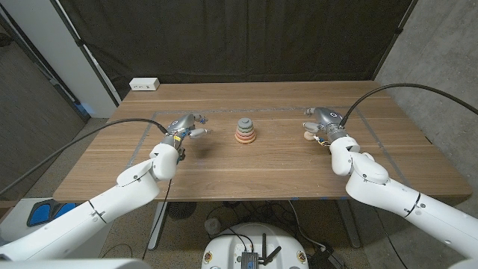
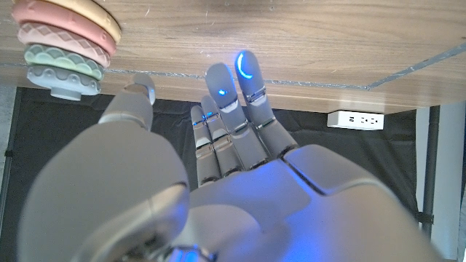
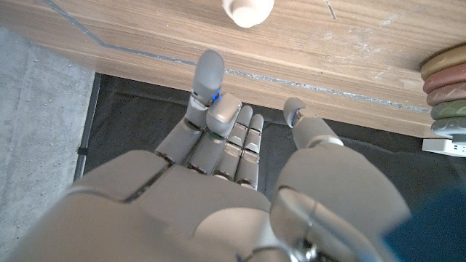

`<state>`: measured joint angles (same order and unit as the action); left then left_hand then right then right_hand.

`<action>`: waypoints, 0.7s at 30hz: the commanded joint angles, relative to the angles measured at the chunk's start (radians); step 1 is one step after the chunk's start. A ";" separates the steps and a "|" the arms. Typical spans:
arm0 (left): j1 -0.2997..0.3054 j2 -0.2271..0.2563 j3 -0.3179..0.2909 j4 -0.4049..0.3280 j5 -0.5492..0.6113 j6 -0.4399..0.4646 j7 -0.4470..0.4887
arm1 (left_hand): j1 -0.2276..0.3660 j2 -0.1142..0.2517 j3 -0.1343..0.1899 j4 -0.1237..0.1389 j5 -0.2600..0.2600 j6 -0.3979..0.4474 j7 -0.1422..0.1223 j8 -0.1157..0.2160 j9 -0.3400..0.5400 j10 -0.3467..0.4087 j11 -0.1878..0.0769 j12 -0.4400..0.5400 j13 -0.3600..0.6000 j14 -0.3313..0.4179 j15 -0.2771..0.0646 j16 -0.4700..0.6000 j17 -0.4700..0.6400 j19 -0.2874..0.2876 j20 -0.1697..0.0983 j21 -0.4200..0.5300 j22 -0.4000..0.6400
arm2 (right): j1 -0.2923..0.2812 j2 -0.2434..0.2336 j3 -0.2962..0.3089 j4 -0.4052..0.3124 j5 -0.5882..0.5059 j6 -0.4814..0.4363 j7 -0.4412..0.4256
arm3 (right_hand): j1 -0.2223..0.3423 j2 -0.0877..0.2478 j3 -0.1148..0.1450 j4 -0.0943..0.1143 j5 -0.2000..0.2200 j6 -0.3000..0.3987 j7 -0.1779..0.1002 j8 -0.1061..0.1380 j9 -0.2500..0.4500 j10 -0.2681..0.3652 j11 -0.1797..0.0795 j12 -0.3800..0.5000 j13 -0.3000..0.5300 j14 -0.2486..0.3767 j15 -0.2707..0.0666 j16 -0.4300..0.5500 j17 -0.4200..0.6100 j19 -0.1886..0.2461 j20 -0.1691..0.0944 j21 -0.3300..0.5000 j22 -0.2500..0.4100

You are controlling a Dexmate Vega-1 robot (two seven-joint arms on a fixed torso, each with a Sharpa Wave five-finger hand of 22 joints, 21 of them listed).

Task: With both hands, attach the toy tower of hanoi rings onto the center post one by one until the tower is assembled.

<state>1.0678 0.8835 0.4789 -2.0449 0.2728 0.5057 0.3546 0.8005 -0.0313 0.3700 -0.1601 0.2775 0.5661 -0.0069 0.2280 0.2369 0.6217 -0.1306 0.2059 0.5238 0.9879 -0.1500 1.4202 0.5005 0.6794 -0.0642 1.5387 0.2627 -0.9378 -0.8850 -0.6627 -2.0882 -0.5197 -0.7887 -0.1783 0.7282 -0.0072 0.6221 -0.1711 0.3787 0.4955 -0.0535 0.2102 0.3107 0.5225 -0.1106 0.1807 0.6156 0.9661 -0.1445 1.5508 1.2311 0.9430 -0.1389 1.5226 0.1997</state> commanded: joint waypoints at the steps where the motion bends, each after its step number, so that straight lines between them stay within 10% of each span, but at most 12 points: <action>1: 0.042 0.029 -0.037 -0.041 -0.005 0.033 0.036 | -0.003 0.009 0.008 -0.001 0.005 0.011 0.001 0.005 0.002 0.009 0.004 0.005 0.000 0.002 -0.070 0.005 0.001 0.008 -0.142 0.004 0.002 | 0.056 -0.036 -0.049 -0.026 -0.029 -0.064 0.111 | -0.003 -0.021 -0.004 0.000 -0.003 -0.011 0.000 -0.006 0.002 -0.013 0.004 -0.001 0.000 -0.011 -0.067 -0.003 0.004 -0.007 -0.076 -0.004 -0.002; 21: 0.071 0.046 -0.056 -0.057 -0.020 0.046 0.047 | -0.013 0.011 0.011 0.001 0.005 0.014 0.002 0.002 0.000 0.009 0.002 0.003 0.002 0.000 -0.069 0.003 0.000 0.008 -0.143 0.004 0.001 | 0.142 -0.038 -0.125 -0.020 -0.052 -0.154 0.255 | -0.003 -0.052 -0.009 -0.001 -0.018 -0.046 0.013 -0.008 -0.002 -0.083 0.013 -0.003 -0.008 -0.047 -0.067 -0.006 0.003 -0.026 -0.076 -0.012 -0.006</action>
<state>1.1229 0.9216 0.4295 -2.0935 0.2622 0.5474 0.3940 0.7912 -0.0220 0.3728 -0.1572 0.2775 0.5715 -0.0017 0.2280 0.2371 0.6217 -0.1305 0.2059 0.5239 0.9878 -0.1500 1.4202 0.5005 0.6794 -0.0642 1.5387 0.2620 -0.8494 -0.9229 -0.7383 -2.1149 -0.5588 -0.8959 0.0043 0.7227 -0.0540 0.6135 -0.1710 0.3639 0.4568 -0.0390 0.2023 0.3061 0.4445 -0.0965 0.1808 0.6067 0.9252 -0.1322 1.5444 1.2311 0.9219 -0.1247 1.5144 0.1904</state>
